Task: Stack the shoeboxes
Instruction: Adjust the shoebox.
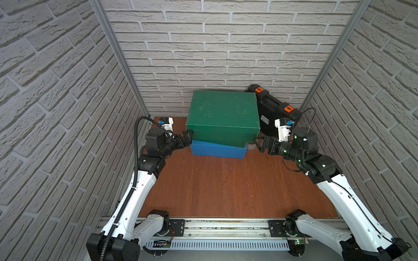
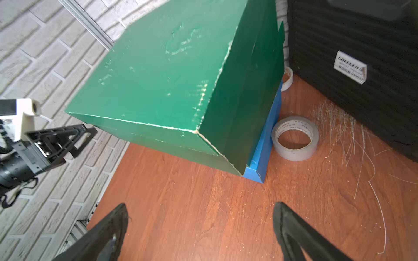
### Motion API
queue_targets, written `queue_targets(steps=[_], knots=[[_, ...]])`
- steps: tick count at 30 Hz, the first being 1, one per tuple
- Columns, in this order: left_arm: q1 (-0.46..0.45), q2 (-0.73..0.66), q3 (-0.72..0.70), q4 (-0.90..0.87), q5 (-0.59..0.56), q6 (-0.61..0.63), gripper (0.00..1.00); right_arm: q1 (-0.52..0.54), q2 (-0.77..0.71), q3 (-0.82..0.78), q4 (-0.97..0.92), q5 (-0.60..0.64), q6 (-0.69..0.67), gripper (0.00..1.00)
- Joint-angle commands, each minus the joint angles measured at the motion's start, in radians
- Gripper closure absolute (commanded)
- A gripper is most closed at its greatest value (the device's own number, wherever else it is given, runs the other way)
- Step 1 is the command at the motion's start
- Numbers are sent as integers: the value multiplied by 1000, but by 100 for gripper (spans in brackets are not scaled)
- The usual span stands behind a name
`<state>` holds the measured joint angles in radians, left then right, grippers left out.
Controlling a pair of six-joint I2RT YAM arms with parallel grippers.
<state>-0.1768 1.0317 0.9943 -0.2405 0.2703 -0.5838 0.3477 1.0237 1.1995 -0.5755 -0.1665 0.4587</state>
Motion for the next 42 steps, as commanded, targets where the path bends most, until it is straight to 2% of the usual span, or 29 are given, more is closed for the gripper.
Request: queue_targets(steps=[1,13,28,42], knots=[[-3,33,49,61,-11,23,2,16,48,12,51,54,-14,0],[-1,146,191,-2,-62,65,2,20,198,80,66,140,-3,0],[18,216,235,14,-95,59,2,21,308,147,58,168,3,0],[40,297,279,12,-79,48,2,20,367,177,58,169,1,1]])
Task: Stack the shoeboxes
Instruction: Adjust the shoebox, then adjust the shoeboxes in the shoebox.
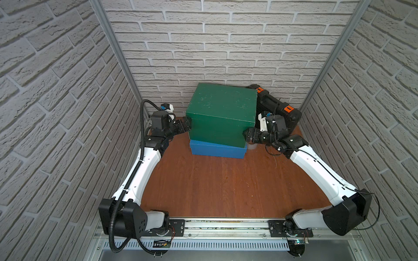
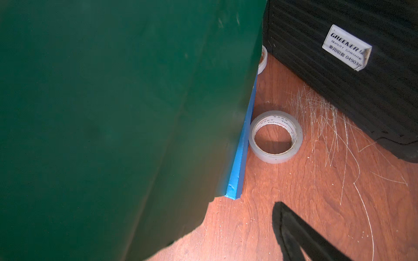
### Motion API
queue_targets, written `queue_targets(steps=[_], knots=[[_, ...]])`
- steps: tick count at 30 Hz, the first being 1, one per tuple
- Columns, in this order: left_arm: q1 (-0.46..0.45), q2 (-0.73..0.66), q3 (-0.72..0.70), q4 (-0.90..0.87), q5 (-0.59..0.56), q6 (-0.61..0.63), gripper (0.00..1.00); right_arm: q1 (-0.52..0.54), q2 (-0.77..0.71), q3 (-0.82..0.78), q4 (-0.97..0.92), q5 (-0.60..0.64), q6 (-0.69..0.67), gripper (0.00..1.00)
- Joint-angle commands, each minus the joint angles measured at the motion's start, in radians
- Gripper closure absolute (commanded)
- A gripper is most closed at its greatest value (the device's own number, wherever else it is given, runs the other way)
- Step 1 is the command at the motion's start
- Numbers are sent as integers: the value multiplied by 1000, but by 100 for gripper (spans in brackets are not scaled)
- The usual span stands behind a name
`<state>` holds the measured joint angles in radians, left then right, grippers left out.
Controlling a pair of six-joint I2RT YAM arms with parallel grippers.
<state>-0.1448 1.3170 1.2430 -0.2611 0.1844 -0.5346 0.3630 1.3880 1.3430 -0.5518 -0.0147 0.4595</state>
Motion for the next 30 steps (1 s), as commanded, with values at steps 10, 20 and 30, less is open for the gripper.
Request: queue_targets(steps=[10,20,30], knots=[[21,-62,-10,70,42,-29,2,5,-68,14,41,-25,6,2],[340,-53,-249,491,282,-560,2,-11,-258,-28,53,53,32,0],[299,351,-63,605,425,-670,15,-121,-159,81,143,41,126,1]])
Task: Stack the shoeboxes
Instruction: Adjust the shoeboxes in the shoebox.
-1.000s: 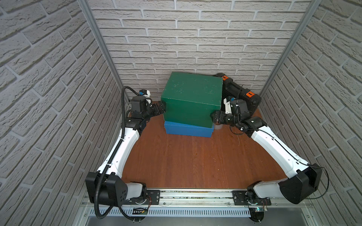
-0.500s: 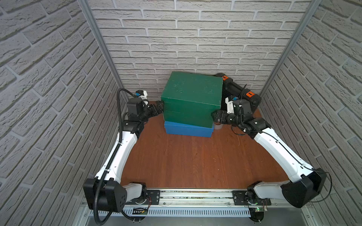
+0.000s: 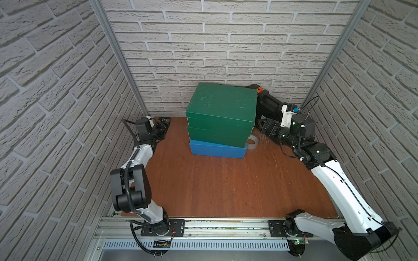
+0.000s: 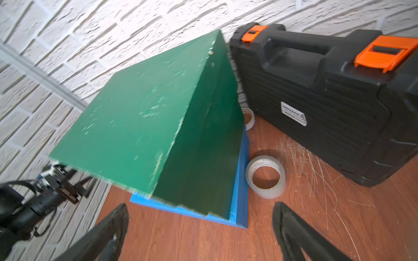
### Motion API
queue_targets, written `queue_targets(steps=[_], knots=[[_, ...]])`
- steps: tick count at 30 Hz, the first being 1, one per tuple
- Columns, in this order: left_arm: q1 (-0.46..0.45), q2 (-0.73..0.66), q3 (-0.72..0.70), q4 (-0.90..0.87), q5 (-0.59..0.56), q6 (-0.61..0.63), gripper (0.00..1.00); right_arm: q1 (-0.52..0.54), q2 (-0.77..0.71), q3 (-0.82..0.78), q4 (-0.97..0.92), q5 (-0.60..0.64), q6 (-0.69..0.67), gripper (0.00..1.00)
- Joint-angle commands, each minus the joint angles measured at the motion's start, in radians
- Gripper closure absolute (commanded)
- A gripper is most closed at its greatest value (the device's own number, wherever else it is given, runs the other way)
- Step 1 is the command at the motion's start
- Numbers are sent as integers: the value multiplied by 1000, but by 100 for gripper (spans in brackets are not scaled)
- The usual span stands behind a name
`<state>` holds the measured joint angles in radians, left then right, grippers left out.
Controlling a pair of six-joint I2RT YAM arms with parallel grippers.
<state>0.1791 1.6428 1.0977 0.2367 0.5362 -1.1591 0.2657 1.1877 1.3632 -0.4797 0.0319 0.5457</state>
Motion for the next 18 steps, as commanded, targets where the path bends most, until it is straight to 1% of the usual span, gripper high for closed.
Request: queue_targets(steps=[1,4,7,14,18], knots=[[-36,44,107,91,74,-35,14,-28,60,80,72,-15,42,1],[-68,100,174,35,77,-2,13,-34,121,147,72,-31,43,1],[-91,140,197,38,84,-3,13,-37,179,200,70,-38,43,1],[-144,183,193,53,100,-14,13,-45,299,288,57,-58,34,0],[-153,160,139,96,115,-38,13,-45,333,295,75,-81,28,0]])
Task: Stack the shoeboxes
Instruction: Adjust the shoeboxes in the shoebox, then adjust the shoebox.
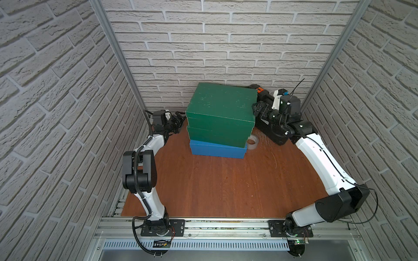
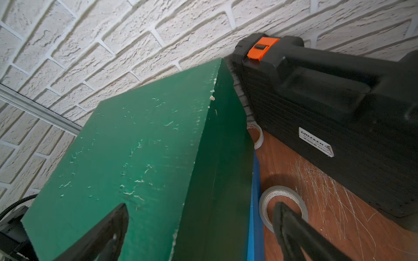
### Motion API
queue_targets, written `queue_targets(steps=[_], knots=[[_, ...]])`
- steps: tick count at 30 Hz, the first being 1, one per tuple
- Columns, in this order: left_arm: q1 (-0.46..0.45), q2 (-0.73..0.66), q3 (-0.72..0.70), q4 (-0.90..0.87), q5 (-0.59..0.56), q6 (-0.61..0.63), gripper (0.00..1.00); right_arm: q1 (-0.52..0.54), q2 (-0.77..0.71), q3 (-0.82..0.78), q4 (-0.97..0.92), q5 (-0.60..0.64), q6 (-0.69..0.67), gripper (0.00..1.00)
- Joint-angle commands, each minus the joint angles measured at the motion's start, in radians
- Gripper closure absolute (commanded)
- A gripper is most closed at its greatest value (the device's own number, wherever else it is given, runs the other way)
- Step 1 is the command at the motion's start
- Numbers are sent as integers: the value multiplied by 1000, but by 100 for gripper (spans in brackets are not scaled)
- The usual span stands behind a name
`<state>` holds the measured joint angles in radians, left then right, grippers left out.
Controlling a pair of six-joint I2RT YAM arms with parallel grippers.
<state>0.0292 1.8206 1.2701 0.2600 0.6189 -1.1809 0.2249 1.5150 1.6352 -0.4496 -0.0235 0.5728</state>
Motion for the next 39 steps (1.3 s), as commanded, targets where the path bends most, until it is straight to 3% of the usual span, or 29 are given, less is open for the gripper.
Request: queue_targets(steps=[1,13,27,39], knots=[[-4,-31,-52,83,40,-21,13,-4,12,24,48,-32,-1,0],[-20,-216,-313,189,33,-21,11,-4,105,58,103,-145,21,0],[-31,-345,-426,187,13,4,10,-4,175,101,126,-247,45,0],[28,-414,-433,115,0,43,9,-25,88,78,84,-187,23,0]])
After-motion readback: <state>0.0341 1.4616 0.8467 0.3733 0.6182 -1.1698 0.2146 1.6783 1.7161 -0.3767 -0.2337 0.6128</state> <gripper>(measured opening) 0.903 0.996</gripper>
